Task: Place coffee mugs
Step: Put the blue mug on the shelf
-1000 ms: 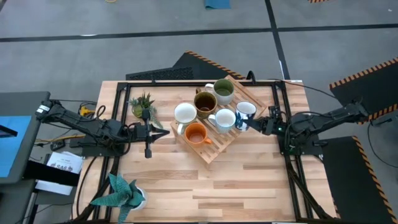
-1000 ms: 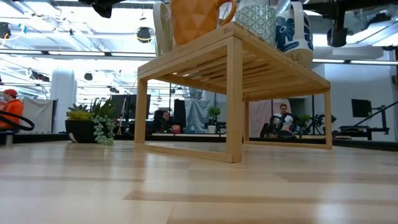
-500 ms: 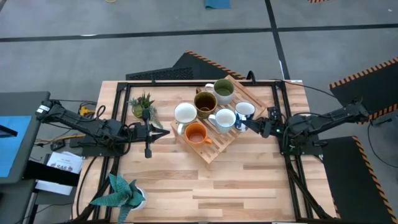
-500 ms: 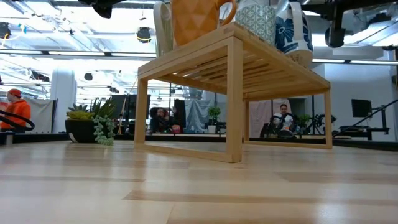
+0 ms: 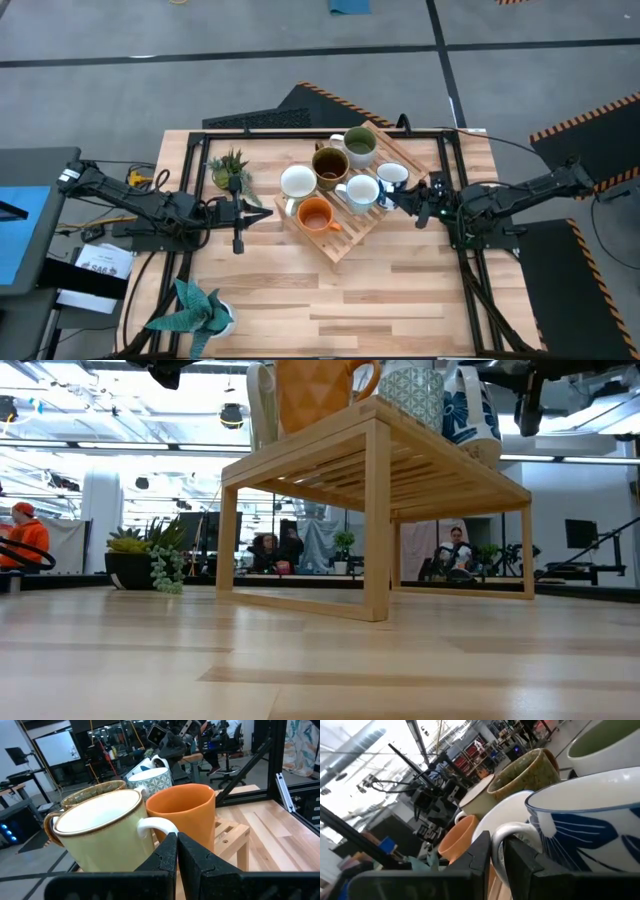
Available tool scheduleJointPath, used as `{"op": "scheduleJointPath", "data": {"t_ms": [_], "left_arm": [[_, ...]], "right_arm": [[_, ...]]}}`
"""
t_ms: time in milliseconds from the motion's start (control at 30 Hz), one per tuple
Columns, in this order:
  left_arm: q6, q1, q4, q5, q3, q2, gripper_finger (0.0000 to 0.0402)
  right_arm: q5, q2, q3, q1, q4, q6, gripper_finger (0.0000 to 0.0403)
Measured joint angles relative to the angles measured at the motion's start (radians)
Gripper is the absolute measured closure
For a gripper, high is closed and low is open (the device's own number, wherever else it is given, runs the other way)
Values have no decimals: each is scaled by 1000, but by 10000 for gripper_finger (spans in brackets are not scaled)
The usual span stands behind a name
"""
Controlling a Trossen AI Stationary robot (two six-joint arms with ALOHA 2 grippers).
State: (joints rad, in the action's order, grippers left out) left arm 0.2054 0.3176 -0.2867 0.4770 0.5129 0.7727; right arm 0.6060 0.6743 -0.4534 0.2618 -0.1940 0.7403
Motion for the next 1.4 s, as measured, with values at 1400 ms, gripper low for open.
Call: {"op": "scheduleJointPath", "data": {"t_ms": [1400], "left_arm": [[-8,0,5,0,0,0,401]], "right_arm": [[50,105,2,24,-77,-206,271]]}}
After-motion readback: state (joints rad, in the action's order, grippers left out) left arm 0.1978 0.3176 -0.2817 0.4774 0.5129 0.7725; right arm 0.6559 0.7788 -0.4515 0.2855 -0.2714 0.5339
